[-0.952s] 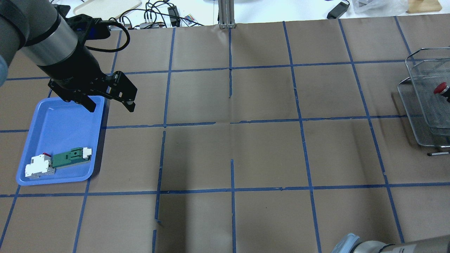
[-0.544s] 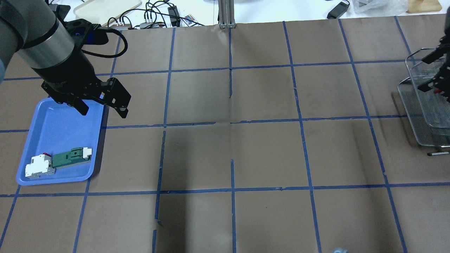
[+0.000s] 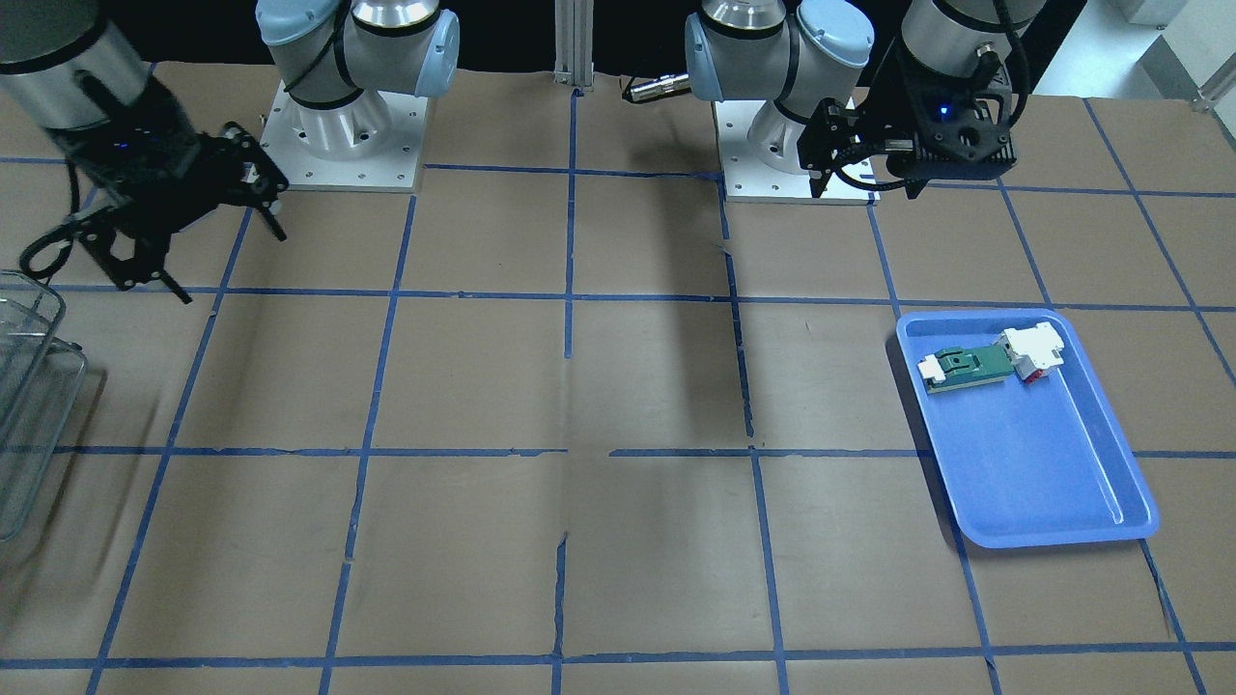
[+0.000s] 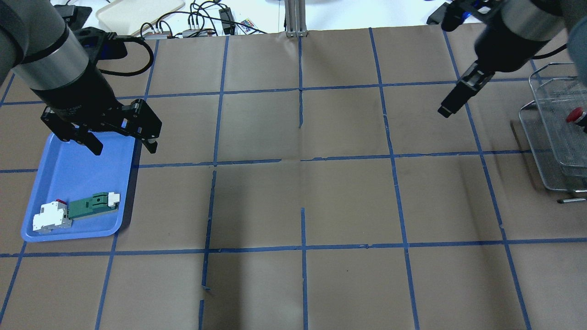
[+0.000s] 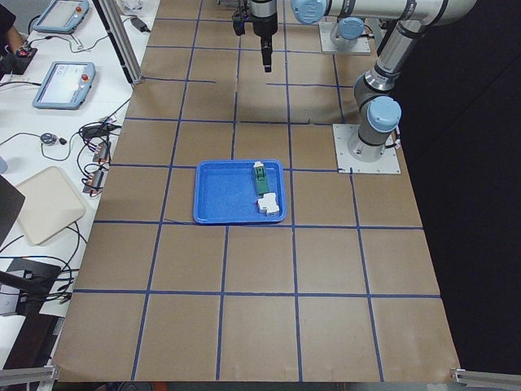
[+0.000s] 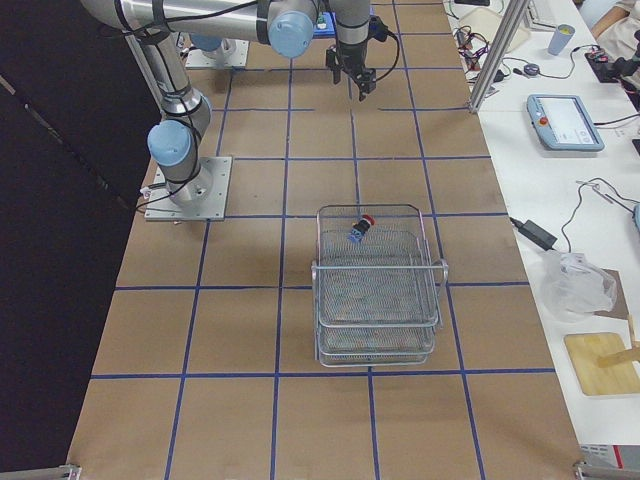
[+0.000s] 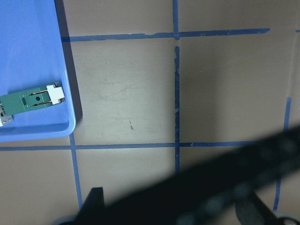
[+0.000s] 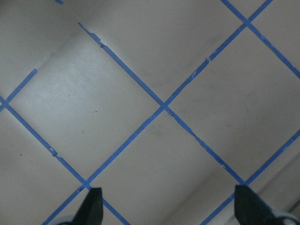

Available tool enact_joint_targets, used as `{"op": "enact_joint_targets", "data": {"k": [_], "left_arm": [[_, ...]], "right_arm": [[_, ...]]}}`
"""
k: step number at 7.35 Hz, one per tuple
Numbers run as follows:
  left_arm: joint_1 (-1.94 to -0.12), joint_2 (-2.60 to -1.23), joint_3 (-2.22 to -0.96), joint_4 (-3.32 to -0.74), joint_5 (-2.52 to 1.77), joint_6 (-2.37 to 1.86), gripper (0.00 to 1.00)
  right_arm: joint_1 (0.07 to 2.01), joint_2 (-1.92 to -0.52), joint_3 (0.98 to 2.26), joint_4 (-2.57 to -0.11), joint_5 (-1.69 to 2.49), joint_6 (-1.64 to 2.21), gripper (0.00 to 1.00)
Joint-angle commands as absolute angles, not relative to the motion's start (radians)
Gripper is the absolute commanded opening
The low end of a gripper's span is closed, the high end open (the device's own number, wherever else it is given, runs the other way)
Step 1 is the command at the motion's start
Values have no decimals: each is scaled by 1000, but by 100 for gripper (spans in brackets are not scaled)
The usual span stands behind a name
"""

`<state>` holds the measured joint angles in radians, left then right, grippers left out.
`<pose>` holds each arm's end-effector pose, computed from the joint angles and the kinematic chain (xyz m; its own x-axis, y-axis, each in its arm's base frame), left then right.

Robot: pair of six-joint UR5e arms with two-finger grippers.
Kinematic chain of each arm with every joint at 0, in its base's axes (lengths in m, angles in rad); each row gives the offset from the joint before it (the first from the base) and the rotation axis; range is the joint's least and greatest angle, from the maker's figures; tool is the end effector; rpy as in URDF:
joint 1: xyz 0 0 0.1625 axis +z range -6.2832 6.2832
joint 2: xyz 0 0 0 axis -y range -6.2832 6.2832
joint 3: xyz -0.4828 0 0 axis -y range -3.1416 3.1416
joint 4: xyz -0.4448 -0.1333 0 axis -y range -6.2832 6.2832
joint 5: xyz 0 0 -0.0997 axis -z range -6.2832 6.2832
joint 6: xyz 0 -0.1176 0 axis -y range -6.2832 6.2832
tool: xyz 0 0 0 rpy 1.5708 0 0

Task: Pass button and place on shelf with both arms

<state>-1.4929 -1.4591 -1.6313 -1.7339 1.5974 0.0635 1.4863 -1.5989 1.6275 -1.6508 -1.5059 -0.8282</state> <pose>-0.0927 -0.4850 0.5371 -0.9997 -0.0118 -0.0193 -0.0139 0.9935 0.1131 0.0951 -0.5466 0.5203 -0.7347 -0.6784 -0.0059 -0.6758 0.7325 -0.0825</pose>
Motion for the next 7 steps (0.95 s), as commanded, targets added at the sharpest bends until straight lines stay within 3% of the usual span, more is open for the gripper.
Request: {"op": "enact_joint_targets", "data": {"k": [1,3,5,7], "left_arm": [[-1441,-1466,-1631,-1733,1542,61,100],[-1439,-1468,-1629,-1736,1539,61,100],[-1451,-1473,-1628,-1741,1542,63,100],[-1453,-1471,-1628,-1741,1543,69,100]], "right_arm": [[1578,-1580,1585,-1663,-1563,-529,100],[1581,-1496,1462,-1639,-1553,-133,100],[1583,-1515,1474,-1563,-1520,-21,100],[1577,-1575,1566,-1569,-1540,-28,100]]}}
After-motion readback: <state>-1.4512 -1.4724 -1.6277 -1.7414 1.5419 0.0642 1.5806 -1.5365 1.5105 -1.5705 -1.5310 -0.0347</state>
